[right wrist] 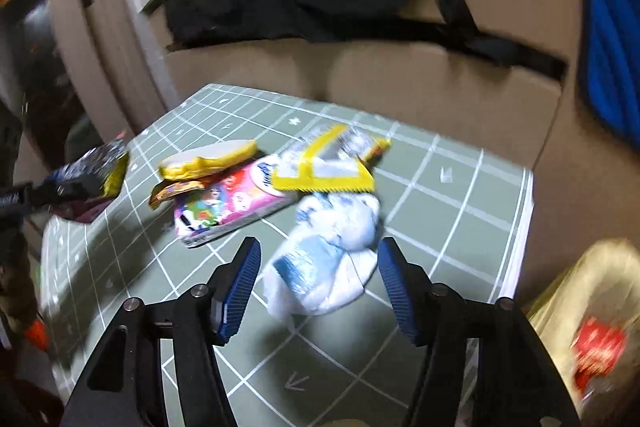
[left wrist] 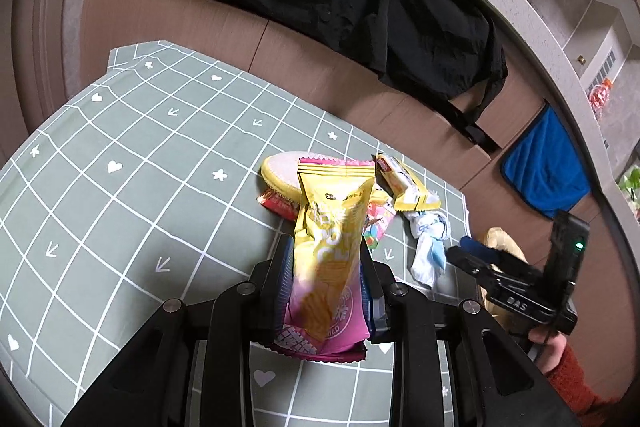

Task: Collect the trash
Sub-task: 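Grasp the yellow snack packet with the left gripper while the right gripper grasps the white-blue plastic bundle, then carry the yellow packet and white-blue bundle over the bin and release both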

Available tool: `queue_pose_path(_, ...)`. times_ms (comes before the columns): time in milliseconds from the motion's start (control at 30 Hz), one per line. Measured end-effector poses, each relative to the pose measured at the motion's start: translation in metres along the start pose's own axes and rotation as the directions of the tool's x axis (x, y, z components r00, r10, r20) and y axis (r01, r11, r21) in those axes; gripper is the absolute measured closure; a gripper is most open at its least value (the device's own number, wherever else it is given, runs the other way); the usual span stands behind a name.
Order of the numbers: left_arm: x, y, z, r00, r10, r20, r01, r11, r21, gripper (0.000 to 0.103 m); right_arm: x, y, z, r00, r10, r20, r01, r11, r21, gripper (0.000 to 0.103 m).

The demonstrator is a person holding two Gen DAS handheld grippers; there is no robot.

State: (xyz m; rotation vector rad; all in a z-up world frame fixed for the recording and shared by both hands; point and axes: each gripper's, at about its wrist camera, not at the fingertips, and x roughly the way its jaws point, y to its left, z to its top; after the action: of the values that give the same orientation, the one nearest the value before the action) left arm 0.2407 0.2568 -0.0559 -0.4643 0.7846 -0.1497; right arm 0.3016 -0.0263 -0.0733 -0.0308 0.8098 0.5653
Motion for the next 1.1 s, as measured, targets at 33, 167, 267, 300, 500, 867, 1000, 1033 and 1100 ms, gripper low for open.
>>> queue_pose_path(33, 0.001, 0.0, 0.0, 1.0, 0.001, -0.004, -0.001, 1.0, -0.003, 0.073, 0.007, -0.006, -0.002, 1.0, 0.011, -0.015, -0.01, 0.999, 0.031, 0.045)
queue_pose_path(167, 0.006, 0.004, 0.001, 1.0, 0.002, -0.012, -0.002, 1.0, -0.009, 0.073, 0.027, -0.012, -0.006, 0.999, 0.015, -0.051, -0.012, 0.998, 0.066, 0.045)
queue_pose_path(267, 0.01, 0.005, 0.0, 1.0, 0.007, -0.023, -0.007, 1.0, -0.01, 0.073, 0.037, -0.007, -0.003, 0.999, -0.002, -0.05, 0.005, 0.998, 0.058, 0.045)
queue_pose_path(300, 0.011, 0.005, 0.0, 1.0, 0.01, -0.024, -0.01, 1.0, -0.01, 0.073, 0.04, -0.006, -0.001, 0.999, -0.004, -0.049, 0.007, 0.998, 0.058, 0.045)
queue_pose_path(500, 0.01, 0.006, 0.003, 1.0, 0.029, -0.001, -0.029, 1.0, 0.004, 0.073, 0.05, 0.003, 0.022, 1.0, -0.013, -0.025, 0.013, 1.0, 0.007, 0.045)
queue_pose_path(867, 0.0, -0.005, 0.007, 0.998, 0.032, 0.045, -0.033, 0.999, 0.016, 0.073, 0.038, 0.002, 0.023, 0.999, 0.012, -0.05, -0.012, 1.0, -0.001, 0.058)
queue_pose_path(1000, -0.009, -0.026, 0.011, 0.996, 0.023, 0.082, -0.027, 0.999, 0.048, 0.073, 0.002, 0.003, 0.027, 1.0, 0.019, 0.008, -0.019, 1.0, -0.01, 0.058)
queue_pose_path(1033, -0.013, -0.034, 0.013, 0.996, 0.015, 0.093, -0.021, 0.998, 0.059, 0.073, -0.009, 0.003, 0.027, 0.999, 0.022, 0.025, -0.021, 1.0, -0.009, 0.058)
queue_pose_path(1100, -0.017, -0.048, 0.016, 0.994, 0.003, 0.107, -0.011, 0.997, 0.08, 0.073, -0.026, 0.002, 0.028, 0.998, 0.021, 0.057, -0.02, 1.0, -0.012, 0.058)
